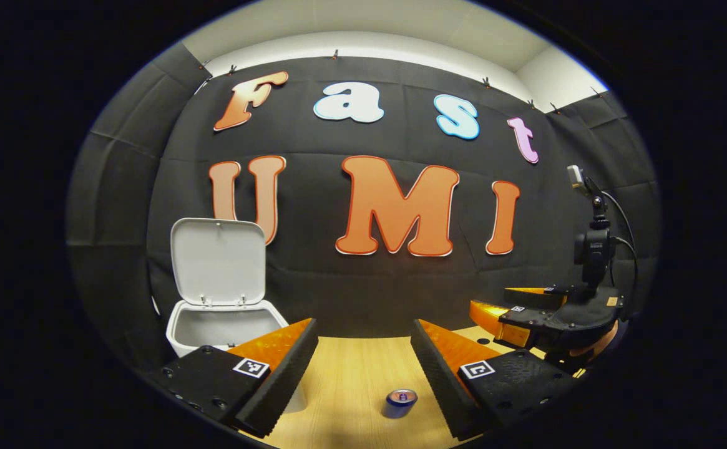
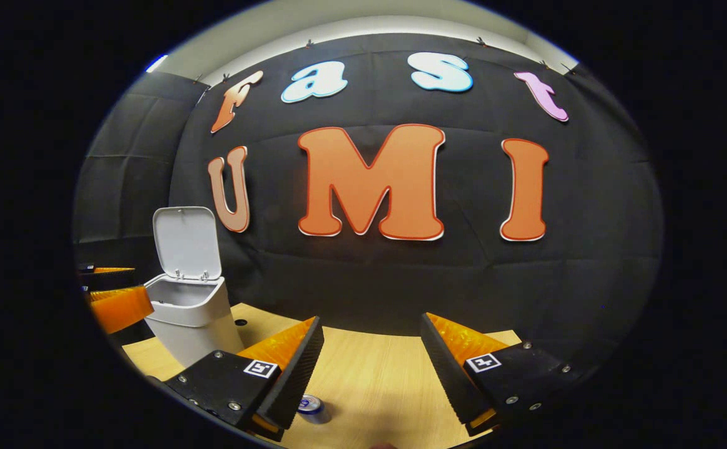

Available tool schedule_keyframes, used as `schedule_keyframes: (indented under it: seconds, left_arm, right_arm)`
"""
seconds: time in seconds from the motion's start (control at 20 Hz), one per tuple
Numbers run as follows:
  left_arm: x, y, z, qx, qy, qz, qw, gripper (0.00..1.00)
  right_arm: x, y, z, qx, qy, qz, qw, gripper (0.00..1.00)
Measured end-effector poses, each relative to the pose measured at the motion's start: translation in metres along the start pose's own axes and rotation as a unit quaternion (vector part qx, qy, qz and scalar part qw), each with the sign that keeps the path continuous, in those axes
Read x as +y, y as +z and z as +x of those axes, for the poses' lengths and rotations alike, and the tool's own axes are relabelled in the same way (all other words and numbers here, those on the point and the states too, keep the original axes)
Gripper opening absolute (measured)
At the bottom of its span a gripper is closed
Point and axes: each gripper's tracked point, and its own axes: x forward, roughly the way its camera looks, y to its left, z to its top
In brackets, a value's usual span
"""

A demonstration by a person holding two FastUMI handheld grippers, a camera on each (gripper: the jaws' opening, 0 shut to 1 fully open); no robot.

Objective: Press the lid of the desktop garbage bin to open it, pick up the crumpled paper on the desktop and throw it into the bin, then pick up the pop can on the desktop and drop it into the bin, and finally close the garbage bin lid.

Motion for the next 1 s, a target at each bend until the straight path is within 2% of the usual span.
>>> schedule_keyframes:
  seconds: [0.45,0.75,1.0]
  left_arm:
    - [-0.035,-0.052,0.022,0.056,-0.031,0.004,0.998,0.98]
    - [-0.059,-0.105,0.039,0.095,-0.057,0.001,0.994,0.98]
    - [-0.066,-0.153,0.055,0.127,-0.06,0.019,0.99,0.98]
  right_arm:
    - [-0.039,-0.012,-0.031,0.012,-0.046,0.017,0.999,0.94]
    - [-0.058,-0.019,-0.046,0.022,-0.067,0.012,0.997,0.94]
    - [-0.075,-0.025,-0.057,0.031,-0.088,0.015,0.996,0.94]
